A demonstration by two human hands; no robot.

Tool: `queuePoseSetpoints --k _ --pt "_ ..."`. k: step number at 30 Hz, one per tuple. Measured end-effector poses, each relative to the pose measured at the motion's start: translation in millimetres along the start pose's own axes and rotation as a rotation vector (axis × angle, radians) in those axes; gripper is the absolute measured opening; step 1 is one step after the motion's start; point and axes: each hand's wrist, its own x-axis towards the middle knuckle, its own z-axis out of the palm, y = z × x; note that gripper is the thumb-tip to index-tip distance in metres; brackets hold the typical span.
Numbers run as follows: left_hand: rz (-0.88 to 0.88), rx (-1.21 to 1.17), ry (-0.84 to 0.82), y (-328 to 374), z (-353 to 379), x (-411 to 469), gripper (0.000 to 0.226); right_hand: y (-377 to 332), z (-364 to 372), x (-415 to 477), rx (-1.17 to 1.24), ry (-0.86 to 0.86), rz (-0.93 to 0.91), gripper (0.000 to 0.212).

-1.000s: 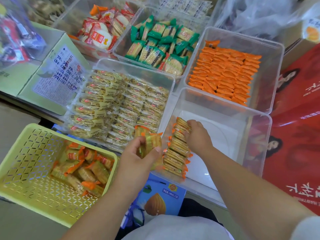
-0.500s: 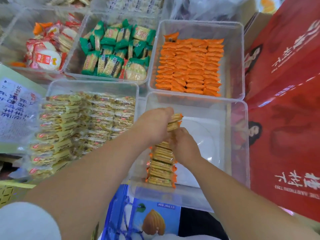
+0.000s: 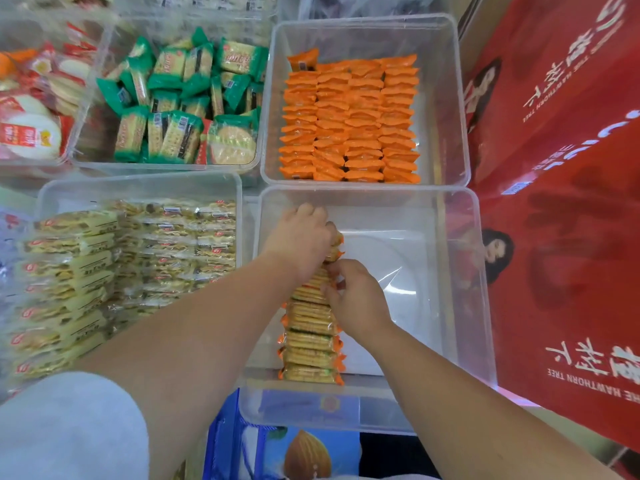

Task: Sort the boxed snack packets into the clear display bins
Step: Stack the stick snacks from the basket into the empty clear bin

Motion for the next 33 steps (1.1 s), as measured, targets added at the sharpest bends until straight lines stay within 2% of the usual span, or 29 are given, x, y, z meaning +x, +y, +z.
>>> queuePoseSetpoints --k 5,9,16,21,25,28,31,33 --pt "-0.011 -0.028 -0.076 -1.2 -0.4 -0.5 0.034 0.2 -2.8 1.6 -0.015 -0.005 -0.010 0.032" --pt "-0.041 0.001 -0.063 -3.2 0.3 -0.5 0.033 -0.7 -4.8 0.7 -0.018 -0.014 -0.016 0.035" --pt "-0.115 -0.138 -0.151 -1.8 0.5 4.2 0.034 0.1 -5.9 0.4 -0.010 -0.031 -0.001 0.036" --pt "-0.086 -0.065 -0.180 3.9 -4.1 -6.1 0.033 -5.2 -11.0 -1.7 -0.047 -0.041 -0.005 0.040" --pt "-0.043 -0.117 -0.032 4.5 -18.1 -51.8 0.034 -18.5 -16.9 -12.6 -0.057 0.011 -0.024 0.041" --pt "-0.062 -0.378 0.258 3.4 -23.4 -115.8 0.028 -40.3 -19.3 -31.8 -0.033 0.060 -0.139 0.033" --pt "-0.232 -0.581 0.557 3.5 -19.6 -190.1 0.023 -70.8 -14.5 -58.6 -0.007 0.069 -0.299 0.024" --pt "-0.403 -0.636 0.633 3.2 -9.8 -239.2 0.025 -93.2 -7.2 -78.7 -0.018 -0.006 -0.420 0.023"
